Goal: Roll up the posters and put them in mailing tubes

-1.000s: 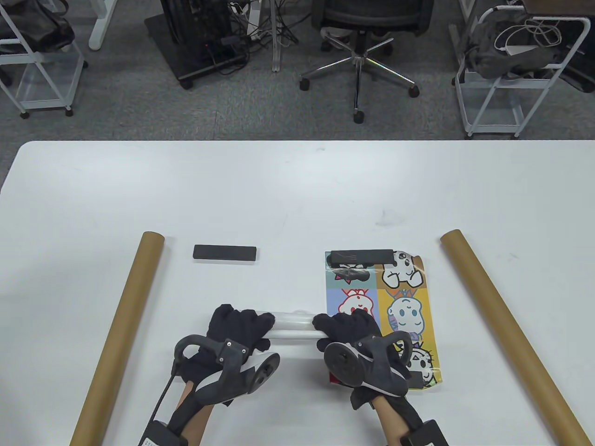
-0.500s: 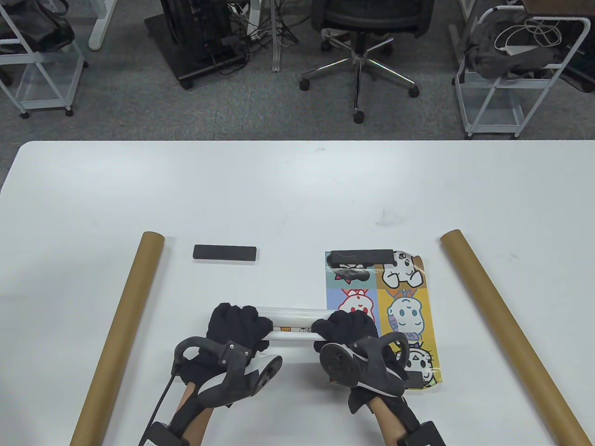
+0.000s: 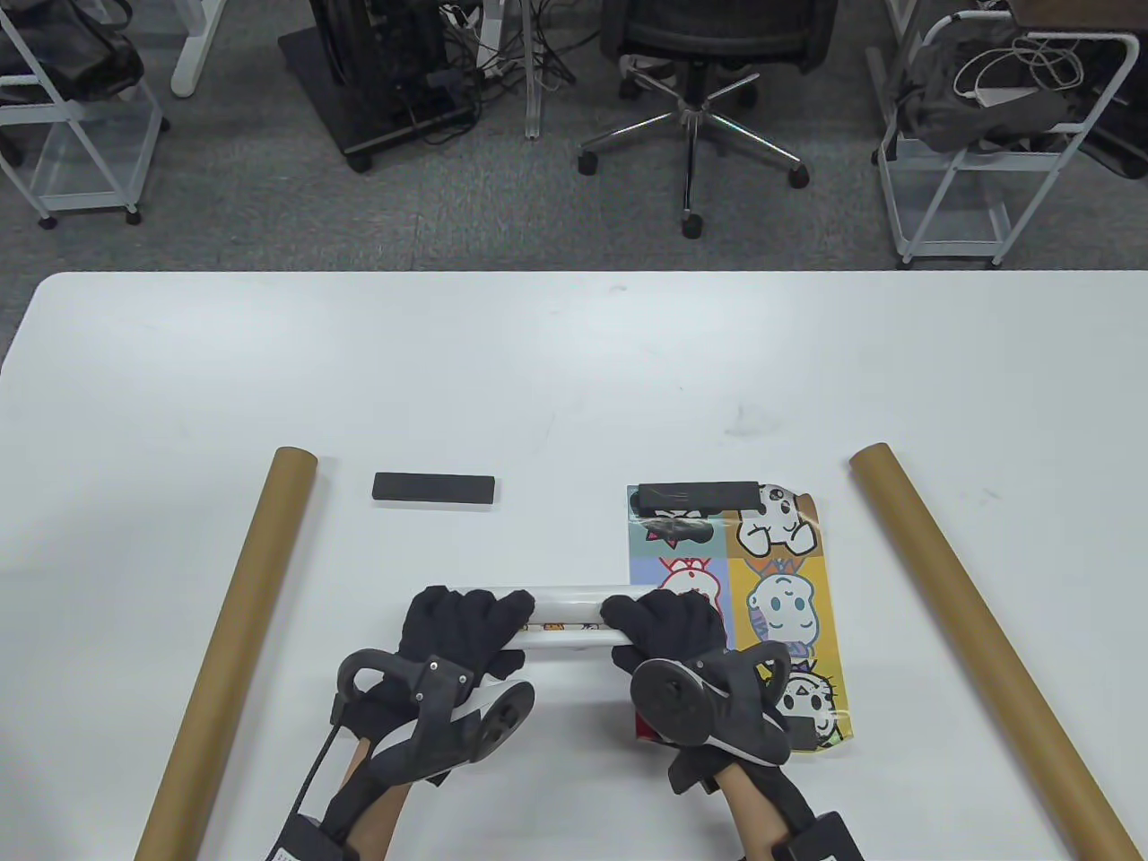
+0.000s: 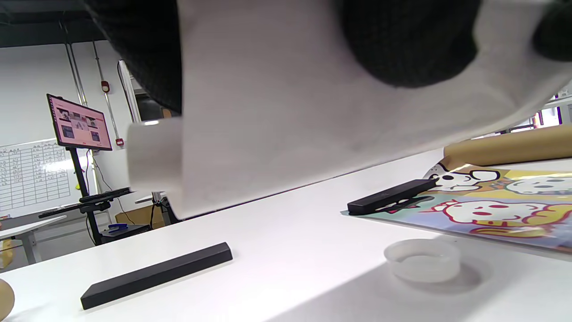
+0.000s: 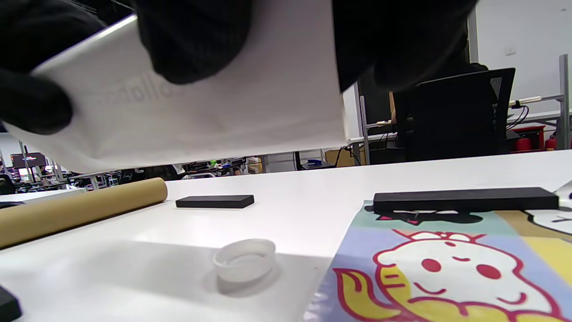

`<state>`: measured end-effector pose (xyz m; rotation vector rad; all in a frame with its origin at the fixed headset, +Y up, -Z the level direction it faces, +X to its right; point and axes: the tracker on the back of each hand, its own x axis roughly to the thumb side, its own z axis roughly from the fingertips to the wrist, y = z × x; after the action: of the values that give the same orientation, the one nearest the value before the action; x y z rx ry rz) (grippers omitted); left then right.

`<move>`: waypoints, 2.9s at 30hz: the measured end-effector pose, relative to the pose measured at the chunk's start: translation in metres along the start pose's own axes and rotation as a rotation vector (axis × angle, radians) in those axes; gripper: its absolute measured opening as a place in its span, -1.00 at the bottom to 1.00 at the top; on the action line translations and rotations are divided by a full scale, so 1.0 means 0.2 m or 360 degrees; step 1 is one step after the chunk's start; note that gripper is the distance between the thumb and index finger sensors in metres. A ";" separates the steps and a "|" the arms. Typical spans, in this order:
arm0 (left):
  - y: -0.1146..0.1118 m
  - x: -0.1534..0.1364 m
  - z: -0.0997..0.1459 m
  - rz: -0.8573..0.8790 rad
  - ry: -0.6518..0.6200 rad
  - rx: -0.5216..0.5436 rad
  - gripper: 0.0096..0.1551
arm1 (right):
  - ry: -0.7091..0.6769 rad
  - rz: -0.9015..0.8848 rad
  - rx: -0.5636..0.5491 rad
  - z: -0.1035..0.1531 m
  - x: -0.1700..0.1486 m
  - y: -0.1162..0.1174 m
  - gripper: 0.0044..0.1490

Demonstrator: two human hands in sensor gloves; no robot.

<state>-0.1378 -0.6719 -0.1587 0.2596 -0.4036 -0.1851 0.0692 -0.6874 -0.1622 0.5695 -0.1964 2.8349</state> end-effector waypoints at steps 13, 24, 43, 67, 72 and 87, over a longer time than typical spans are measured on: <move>0.01 0.02 0.00 -0.0078 0.0012 0.0002 -0.49 | 0.0052 0.0097 0.0059 0.00 0.00 -0.01 -0.39; -0.01 0.01 0.00 -0.0050 0.0022 -0.0049 -0.35 | 0.0050 -0.0027 0.0077 0.00 0.00 0.01 -0.34; -0.02 0.00 -0.01 -0.0083 0.0049 -0.0041 -0.46 | 0.0093 -0.0012 0.0064 0.00 -0.03 0.01 -0.34; -0.03 0.03 -0.01 -0.0125 0.0034 -0.0068 -0.47 | 0.0117 0.0007 0.0086 -0.01 -0.03 0.04 -0.42; -0.04 0.00 -0.01 -0.0144 0.0077 -0.0078 -0.49 | 0.0084 -0.0050 0.0112 -0.01 -0.03 0.04 -0.33; -0.04 0.01 -0.01 -0.0173 0.0013 -0.0072 -0.41 | 0.0070 0.0100 0.0133 -0.01 -0.01 0.04 -0.34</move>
<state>-0.1365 -0.6798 -0.1612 0.2380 -0.3771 -0.2990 0.0672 -0.6958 -0.1650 0.5258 -0.0901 2.9253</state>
